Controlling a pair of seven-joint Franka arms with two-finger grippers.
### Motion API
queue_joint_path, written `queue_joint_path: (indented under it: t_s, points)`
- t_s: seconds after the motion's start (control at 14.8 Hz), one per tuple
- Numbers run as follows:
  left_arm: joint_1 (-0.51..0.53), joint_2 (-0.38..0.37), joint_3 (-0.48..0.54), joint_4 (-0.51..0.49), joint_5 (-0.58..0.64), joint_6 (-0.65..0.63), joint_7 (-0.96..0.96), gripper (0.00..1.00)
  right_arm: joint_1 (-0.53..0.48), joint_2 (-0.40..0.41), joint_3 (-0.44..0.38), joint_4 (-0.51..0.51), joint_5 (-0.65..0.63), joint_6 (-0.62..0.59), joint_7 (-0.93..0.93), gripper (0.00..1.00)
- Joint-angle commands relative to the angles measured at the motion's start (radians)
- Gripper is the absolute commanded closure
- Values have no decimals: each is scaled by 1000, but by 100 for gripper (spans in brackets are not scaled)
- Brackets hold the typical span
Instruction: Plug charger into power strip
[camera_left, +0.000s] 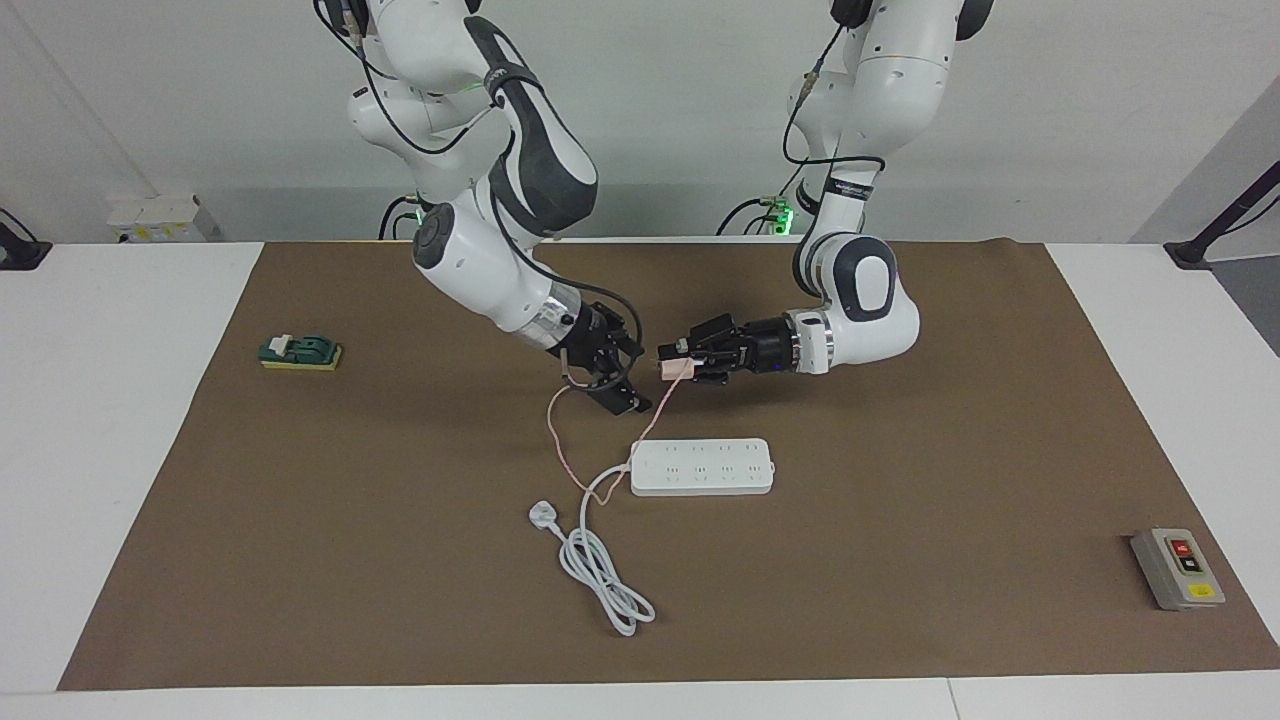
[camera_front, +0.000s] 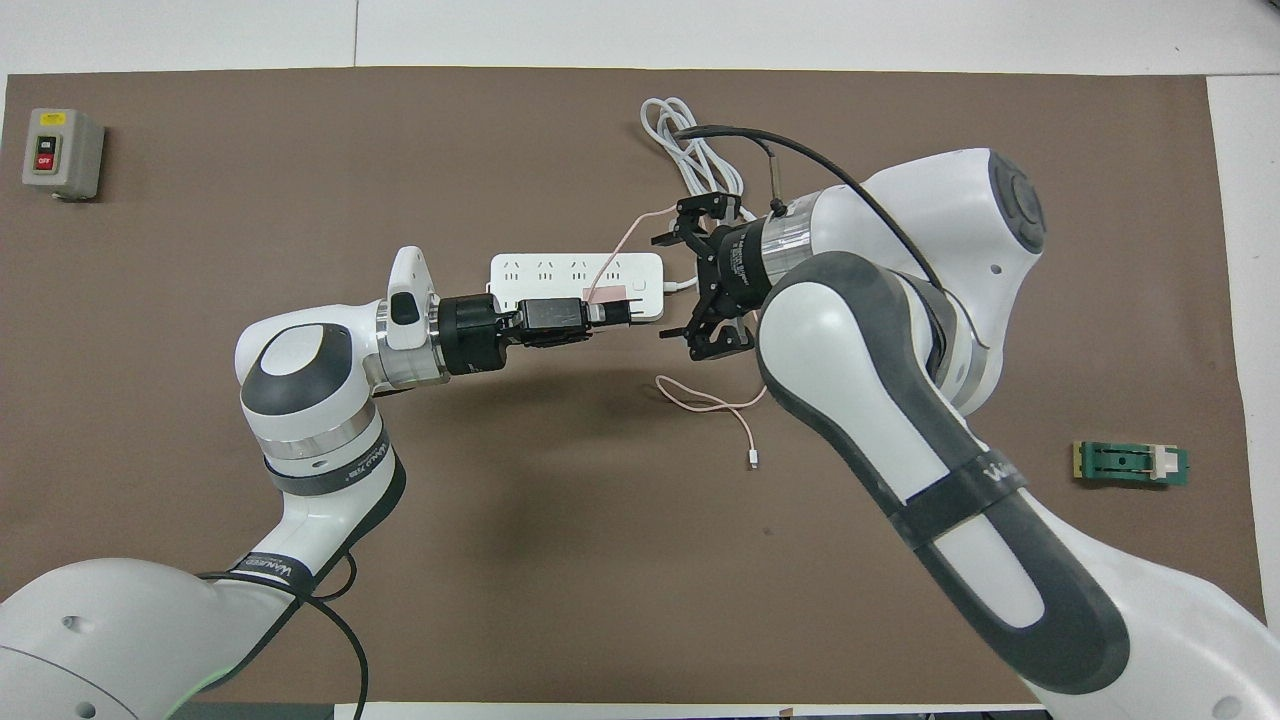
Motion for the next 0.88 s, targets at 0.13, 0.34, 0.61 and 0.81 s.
queue_joint_path:
  t_s: [0.13, 0.34, 0.61, 0.81]
  points:
    - [15, -3, 5, 34, 0, 56, -56, 100, -89, -18, 5, 15, -119, -106, -5, 0]
    - [2, -57, 7, 51, 26, 224, -148, 100, -144, -44, 2, 24, -173, -176, -84, 0]
    - [-20, -134, 3, 54, 268, 392, -350, 100, -190, -78, 2, 28, -289, -233, -213, 0]
    - [21, -161, 11, 40, 474, 385, -436, 100, -228, -116, 2, 28, -384, -273, -366, 0]
